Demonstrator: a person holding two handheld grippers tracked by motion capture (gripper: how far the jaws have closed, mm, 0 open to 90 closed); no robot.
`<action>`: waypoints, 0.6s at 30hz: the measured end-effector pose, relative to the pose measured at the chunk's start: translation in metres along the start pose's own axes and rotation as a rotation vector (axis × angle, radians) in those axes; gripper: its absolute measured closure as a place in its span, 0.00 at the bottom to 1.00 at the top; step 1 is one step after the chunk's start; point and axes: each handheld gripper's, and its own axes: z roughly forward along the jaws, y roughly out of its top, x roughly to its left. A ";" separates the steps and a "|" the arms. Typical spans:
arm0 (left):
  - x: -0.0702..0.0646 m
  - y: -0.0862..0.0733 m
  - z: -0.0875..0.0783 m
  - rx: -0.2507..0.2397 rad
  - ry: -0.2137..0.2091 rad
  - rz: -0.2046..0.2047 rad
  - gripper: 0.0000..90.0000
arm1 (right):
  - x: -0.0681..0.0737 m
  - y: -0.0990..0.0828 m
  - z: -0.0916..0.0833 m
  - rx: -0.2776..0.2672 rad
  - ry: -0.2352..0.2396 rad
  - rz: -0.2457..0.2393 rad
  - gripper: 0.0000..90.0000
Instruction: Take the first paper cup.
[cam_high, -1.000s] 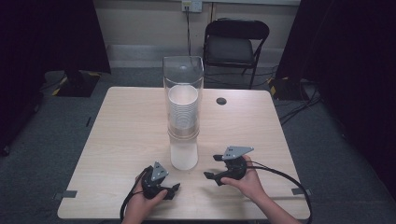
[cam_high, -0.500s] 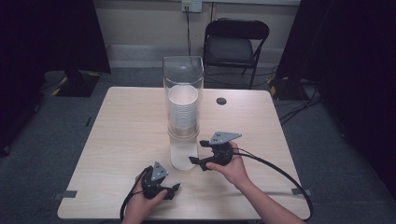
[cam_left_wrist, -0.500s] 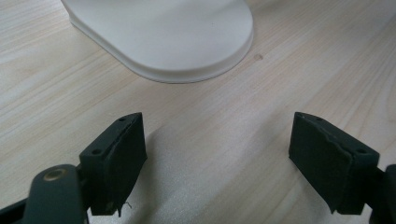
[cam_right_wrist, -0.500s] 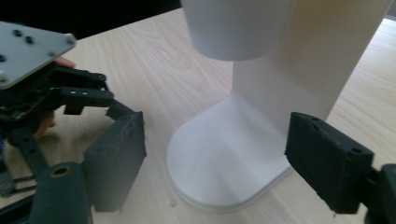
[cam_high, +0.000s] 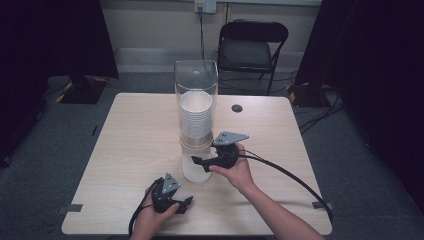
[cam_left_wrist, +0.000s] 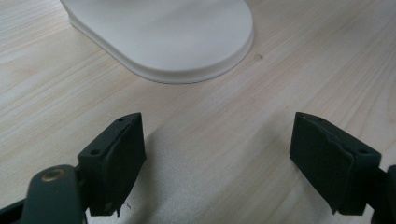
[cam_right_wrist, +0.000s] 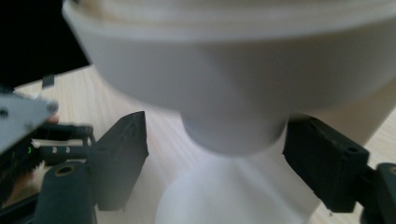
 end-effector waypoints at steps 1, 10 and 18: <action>0.000 0.000 0.000 0.000 0.000 0.000 0.20 | 0.000 0.000 0.000 0.000 0.000 0.000 0.26; 0.000 0.000 0.000 0.000 -0.001 -0.003 0.19 | -0.002 0.003 0.008 -0.048 -0.045 -0.042 0.39; 0.000 0.000 0.001 -0.002 -0.001 -0.008 0.19 | 0.000 -0.006 0.010 -0.045 -0.066 -0.058 0.42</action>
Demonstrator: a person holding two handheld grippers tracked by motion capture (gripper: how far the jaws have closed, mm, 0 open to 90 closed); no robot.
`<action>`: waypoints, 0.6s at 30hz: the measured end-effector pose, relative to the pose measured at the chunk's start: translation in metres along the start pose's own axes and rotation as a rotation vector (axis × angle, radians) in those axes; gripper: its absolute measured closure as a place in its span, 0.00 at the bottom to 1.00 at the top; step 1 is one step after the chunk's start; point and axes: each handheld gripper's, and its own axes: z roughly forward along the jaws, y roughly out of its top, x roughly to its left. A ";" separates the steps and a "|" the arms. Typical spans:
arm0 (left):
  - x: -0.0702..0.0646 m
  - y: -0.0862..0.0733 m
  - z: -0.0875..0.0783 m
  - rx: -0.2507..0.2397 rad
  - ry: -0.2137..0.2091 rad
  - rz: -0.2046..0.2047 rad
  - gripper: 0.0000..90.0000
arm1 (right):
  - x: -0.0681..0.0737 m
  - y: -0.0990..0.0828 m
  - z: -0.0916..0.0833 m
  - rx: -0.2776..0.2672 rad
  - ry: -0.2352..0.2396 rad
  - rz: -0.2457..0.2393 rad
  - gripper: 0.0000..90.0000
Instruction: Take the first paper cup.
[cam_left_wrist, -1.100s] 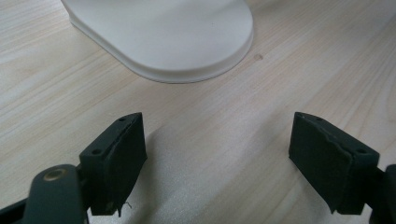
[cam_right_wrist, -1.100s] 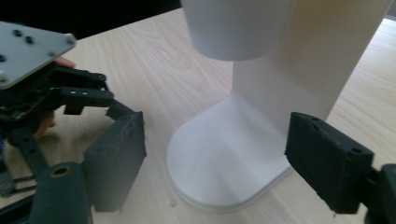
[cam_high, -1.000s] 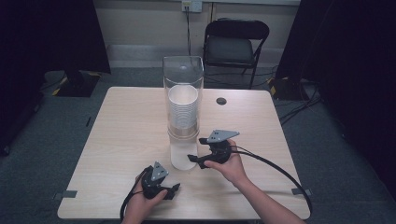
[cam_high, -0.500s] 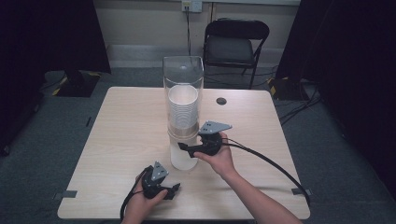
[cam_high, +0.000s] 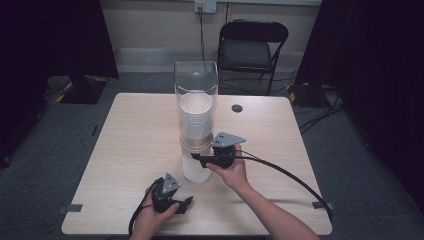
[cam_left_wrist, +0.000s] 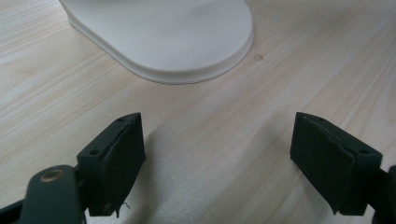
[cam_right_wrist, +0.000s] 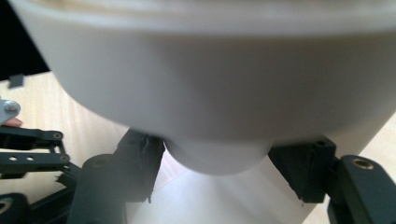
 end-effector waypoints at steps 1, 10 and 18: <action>0.000 0.000 0.000 0.001 0.000 -0.001 0.19 | -0.001 -0.002 0.001 0.014 0.006 0.017 0.43; 0.000 0.002 0.001 0.006 0.003 -0.001 0.17 | -0.005 -0.045 0.000 0.126 0.072 0.082 0.53; 0.001 0.003 0.003 0.010 0.002 -0.004 0.16 | -0.007 0.000 -0.009 0.015 0.076 0.054 0.24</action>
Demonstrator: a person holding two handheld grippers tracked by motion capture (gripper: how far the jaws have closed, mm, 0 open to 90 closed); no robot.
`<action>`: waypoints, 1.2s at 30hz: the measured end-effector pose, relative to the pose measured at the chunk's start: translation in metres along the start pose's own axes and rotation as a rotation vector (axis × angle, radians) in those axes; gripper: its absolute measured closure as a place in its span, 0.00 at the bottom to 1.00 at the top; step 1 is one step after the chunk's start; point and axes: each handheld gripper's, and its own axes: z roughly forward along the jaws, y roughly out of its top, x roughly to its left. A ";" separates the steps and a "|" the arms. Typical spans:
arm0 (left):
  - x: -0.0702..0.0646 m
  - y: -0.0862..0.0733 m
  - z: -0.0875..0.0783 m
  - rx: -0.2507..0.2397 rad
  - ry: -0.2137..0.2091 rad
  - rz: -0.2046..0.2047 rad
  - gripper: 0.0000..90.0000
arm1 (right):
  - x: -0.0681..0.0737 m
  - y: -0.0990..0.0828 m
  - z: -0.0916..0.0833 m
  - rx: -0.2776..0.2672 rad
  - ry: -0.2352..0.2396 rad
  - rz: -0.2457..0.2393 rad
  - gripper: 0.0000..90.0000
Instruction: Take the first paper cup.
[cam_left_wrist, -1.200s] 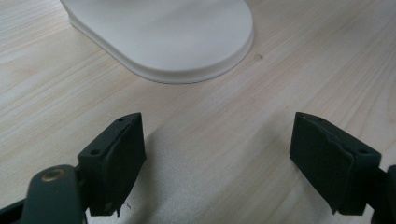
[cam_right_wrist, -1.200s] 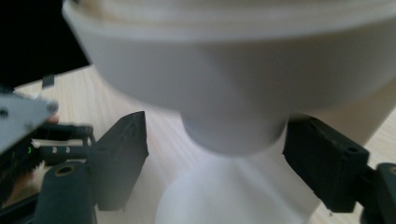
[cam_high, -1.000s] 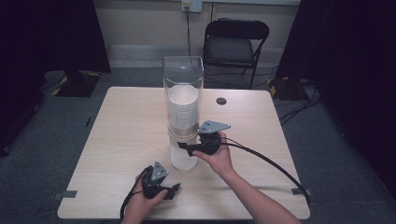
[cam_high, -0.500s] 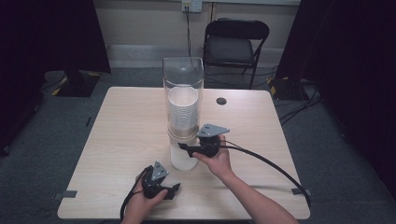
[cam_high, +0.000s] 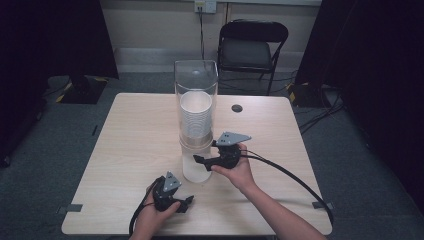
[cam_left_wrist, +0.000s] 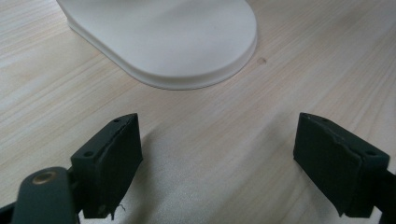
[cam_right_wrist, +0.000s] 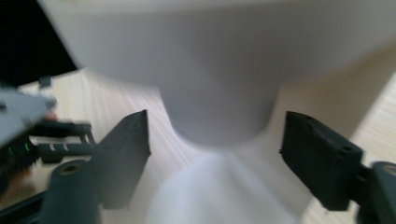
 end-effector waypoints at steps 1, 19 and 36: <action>0.000 0.000 0.000 -0.001 0.002 -0.002 0.16 | 0.001 0.002 0.003 0.000 0.021 -0.004 0.25; 0.000 -0.001 0.002 -0.024 0.006 -0.005 0.16 | 0.010 -0.014 0.022 0.030 -0.051 -0.066 0.40; 0.000 0.000 0.001 -0.013 -0.005 0.000 0.16 | 0.008 -0.020 0.020 0.050 -0.041 -0.081 0.40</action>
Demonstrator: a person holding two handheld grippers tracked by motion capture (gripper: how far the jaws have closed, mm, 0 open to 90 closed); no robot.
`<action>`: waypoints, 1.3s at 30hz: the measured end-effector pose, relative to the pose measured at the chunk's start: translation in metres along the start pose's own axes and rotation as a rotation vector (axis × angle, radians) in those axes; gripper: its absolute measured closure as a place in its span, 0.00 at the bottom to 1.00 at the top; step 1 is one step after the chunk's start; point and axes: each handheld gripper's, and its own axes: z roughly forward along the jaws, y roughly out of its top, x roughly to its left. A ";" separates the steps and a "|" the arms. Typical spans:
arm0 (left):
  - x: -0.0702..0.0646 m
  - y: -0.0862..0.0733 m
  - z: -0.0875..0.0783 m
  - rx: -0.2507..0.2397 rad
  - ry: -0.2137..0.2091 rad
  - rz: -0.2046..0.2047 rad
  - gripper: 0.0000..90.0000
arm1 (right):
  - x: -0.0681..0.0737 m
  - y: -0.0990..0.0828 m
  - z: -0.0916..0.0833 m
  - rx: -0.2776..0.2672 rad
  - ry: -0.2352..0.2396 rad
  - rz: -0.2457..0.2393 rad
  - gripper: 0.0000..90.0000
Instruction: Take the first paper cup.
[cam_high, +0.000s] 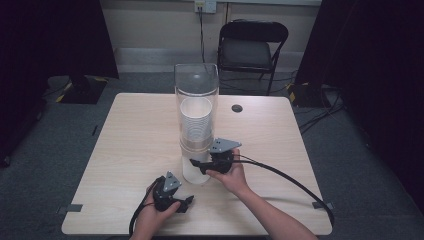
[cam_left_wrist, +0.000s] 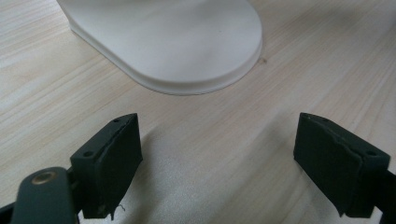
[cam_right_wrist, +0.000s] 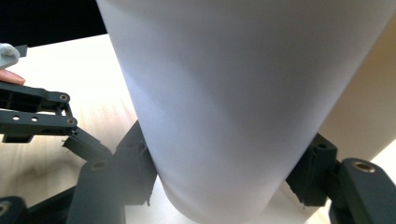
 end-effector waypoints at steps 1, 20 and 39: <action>0.000 0.000 0.000 0.000 0.000 0.000 0.16 | 0.000 0.000 0.000 0.000 0.000 0.000 0.40; 0.001 0.001 0.000 0.010 0.003 0.009 0.16 | -0.017 -0.052 -0.042 0.229 0.041 -0.024 0.38; 0.001 0.000 0.000 0.005 0.001 0.008 0.16 | -0.049 -0.084 -0.076 0.258 -0.100 0.030 0.26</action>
